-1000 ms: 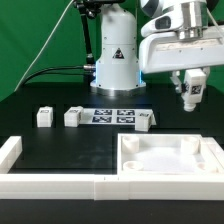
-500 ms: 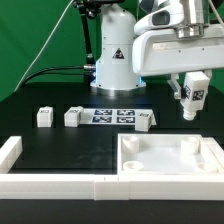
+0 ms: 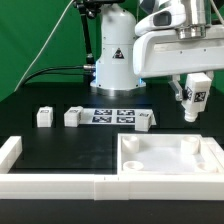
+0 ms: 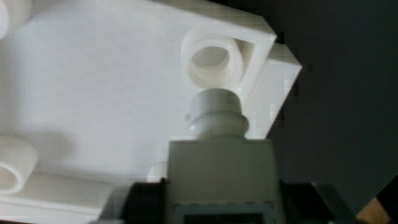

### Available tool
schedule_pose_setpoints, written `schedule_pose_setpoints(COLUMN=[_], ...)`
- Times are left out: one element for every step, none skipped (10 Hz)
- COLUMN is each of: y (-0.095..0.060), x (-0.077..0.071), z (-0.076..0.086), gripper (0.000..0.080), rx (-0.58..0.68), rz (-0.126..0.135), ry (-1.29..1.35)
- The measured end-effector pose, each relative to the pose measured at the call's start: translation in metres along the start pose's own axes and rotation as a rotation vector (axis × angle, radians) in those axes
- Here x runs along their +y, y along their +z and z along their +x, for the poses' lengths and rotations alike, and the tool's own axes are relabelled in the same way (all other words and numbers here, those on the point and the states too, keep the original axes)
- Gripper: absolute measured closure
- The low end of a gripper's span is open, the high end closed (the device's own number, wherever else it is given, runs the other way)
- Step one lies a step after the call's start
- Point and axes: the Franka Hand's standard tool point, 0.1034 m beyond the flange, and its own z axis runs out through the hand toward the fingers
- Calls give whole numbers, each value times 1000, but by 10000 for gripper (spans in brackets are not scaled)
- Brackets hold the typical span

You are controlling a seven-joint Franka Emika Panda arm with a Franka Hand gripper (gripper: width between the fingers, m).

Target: Assemble one leg

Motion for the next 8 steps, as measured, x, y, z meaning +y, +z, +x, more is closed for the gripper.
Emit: schedule_pose_setpoints(y=[0,0,3,7,13,21,25,25], x=[1,7,15,19,23,26,32,32], z=[2,19,48,62,76,87,91,90], gripper=[509,509,509,509,509,509,509,509], rx=[-5,-18,-10,-1,6,15,18,17], rz=[0,2,4,5,8,10,9,9], ry=[0,-1,-9,-15,-18,-42,-89,-87])
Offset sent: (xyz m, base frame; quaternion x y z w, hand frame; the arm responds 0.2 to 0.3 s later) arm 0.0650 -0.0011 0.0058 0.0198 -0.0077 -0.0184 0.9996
